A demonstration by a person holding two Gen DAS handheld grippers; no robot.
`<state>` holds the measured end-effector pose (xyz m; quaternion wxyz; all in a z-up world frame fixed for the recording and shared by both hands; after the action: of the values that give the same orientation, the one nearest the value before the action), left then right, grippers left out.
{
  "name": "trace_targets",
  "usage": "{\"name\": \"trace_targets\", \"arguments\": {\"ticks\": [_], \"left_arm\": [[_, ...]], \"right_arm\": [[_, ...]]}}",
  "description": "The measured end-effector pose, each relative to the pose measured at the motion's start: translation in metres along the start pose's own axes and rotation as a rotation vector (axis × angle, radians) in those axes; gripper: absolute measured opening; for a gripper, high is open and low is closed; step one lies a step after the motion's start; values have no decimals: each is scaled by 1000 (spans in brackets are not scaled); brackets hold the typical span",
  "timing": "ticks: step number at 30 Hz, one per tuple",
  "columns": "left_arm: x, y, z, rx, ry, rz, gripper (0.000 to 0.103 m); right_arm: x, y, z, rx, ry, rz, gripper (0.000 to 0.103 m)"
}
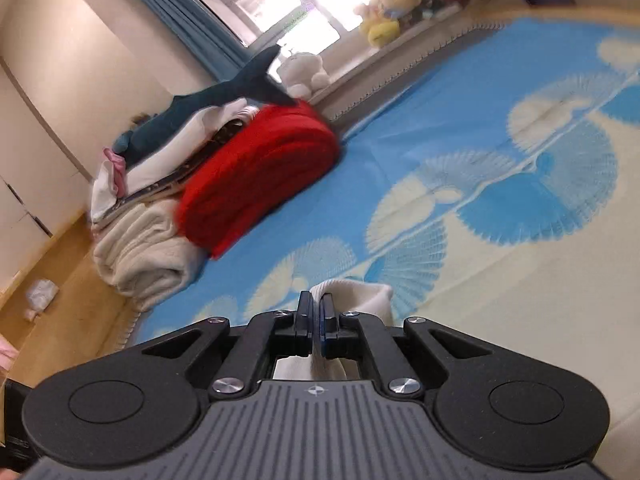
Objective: Fold small clothes
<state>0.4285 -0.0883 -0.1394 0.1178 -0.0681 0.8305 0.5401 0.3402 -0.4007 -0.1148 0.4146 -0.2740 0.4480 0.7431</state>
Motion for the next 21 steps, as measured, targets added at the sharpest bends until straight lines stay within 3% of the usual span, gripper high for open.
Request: {"name": "trace_targets", "arguments": {"ticks": [3,4,5,7,9,11,14,16,17,18,19,21], "left_arm": [[-2,-2,-1,2,2,2,66],[-2,-3,-1,5,5,5,66],[-2,-3,-2,9,8,7,66],[-1,-3,-4,19,5,9,66],[1,-4,-6,22,0,11,66],[3,-3,-8,20,-6,10,66],[6,-1,-9,20,-8,6,66],[9,0,-8,22,-4,8,66],[11,0,-8,22,-2,10,66],[14,1,-8,25,-2,12,66],[17,2,-10,34,-2,14,66],[26,6,-16,79,-6,28,66]], "right_arm": [[35,-36,-29,288,56,278,3],[44,-41,-35,352,77,337,3],[45,-41,-36,384,91,340,5],[35,-31,-33,374,105,281,7],[27,-15,-32,330,74,235,33],[23,0,-34,241,25,220,41],[35,11,-37,131,16,312,51],[53,10,-35,77,12,409,52],[58,11,-33,61,10,430,46],[60,12,-32,41,5,431,15],[60,12,-29,6,-1,427,2],[52,18,-23,-17,6,362,0]]}}
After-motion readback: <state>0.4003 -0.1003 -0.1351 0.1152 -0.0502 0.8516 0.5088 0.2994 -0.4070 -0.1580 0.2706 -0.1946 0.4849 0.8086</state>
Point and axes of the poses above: each gripper's, at about its wrist camera, not at the fingertips, and y roughly against the way its jaws point, z to its left, x to its underside, the point moved 6 cm from there along -y, roughly the way its jaws point, and after that the axes turned 11 degrees about y, right-handed, at the moved point
